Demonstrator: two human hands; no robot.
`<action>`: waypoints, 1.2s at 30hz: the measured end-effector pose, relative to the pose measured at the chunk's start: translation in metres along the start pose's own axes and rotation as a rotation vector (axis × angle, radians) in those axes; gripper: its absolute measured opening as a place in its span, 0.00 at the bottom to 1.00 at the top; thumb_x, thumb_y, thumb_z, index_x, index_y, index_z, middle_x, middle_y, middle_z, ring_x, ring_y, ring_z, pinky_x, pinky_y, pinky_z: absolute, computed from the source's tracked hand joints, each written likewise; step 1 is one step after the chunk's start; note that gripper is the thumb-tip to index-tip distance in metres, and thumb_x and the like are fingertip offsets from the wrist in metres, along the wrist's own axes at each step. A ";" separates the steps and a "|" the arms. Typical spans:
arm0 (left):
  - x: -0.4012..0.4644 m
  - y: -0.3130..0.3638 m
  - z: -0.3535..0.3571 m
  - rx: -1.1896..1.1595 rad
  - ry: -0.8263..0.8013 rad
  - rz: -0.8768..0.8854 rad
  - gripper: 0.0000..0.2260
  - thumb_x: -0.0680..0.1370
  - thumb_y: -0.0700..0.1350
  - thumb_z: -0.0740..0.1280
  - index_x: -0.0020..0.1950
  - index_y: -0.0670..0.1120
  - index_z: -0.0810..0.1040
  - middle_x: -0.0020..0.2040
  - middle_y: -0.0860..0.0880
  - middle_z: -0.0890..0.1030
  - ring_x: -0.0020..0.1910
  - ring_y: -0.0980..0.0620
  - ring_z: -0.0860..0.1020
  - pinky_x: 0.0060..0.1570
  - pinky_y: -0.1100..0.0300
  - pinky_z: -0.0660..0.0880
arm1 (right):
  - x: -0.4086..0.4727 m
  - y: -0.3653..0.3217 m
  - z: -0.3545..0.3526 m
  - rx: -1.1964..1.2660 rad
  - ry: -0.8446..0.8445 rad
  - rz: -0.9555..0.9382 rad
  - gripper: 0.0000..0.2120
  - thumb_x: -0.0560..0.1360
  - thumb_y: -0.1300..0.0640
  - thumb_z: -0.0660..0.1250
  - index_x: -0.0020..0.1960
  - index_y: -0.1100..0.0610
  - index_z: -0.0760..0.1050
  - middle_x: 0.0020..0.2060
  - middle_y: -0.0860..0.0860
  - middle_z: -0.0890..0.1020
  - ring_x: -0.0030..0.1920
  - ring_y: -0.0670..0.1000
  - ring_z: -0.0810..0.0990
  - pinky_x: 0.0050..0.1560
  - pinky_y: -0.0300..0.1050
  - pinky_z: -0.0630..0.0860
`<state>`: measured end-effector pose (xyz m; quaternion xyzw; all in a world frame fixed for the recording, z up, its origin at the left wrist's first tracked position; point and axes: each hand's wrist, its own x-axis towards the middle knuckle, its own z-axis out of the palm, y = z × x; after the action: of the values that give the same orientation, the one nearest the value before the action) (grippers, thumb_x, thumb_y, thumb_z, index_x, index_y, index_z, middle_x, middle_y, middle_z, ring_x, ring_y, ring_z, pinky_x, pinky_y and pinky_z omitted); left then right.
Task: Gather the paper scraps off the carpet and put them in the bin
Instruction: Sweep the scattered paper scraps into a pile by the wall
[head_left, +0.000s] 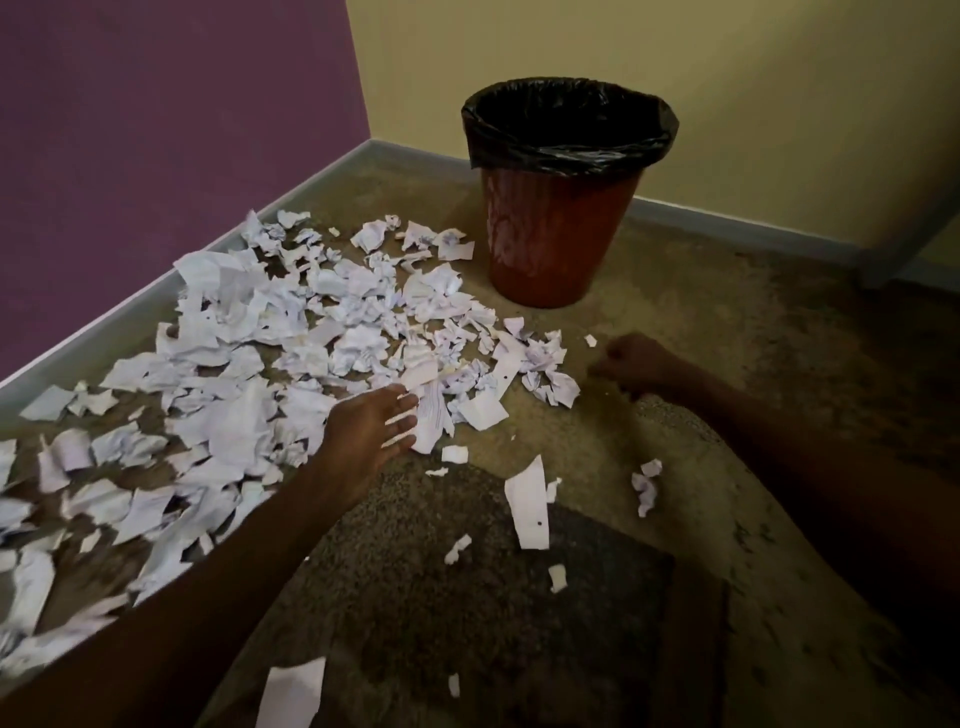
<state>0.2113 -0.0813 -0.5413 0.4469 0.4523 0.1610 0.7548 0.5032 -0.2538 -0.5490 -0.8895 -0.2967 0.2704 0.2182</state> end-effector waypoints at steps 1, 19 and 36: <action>-0.006 -0.009 -0.007 0.049 0.021 0.011 0.09 0.81 0.43 0.63 0.60 0.43 0.76 0.54 0.46 0.82 0.50 0.48 0.80 0.49 0.55 0.77 | -0.008 0.009 0.004 -0.161 -0.095 0.034 0.18 0.75 0.48 0.70 0.50 0.65 0.79 0.43 0.62 0.81 0.34 0.54 0.79 0.27 0.43 0.76; -0.032 -0.171 -0.017 1.343 -0.125 0.730 0.09 0.78 0.43 0.66 0.58 0.50 0.80 0.57 0.46 0.78 0.55 0.47 0.76 0.57 0.54 0.73 | -0.066 0.053 0.079 -0.347 -0.261 0.001 0.03 0.70 0.62 0.68 0.40 0.59 0.81 0.40 0.55 0.85 0.42 0.51 0.83 0.39 0.41 0.77; -0.050 -0.185 -0.045 0.849 0.122 0.640 0.09 0.75 0.36 0.63 0.45 0.43 0.83 0.44 0.54 0.81 0.40 0.63 0.76 0.44 0.77 0.68 | -0.083 0.001 0.168 -0.287 0.044 -0.158 0.24 0.74 0.49 0.70 0.61 0.65 0.70 0.58 0.60 0.72 0.59 0.59 0.73 0.55 0.49 0.69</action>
<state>0.1177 -0.1913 -0.6743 0.8183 0.3619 0.2119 0.3932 0.3453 -0.2699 -0.6479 -0.8910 -0.3967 0.1877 0.1160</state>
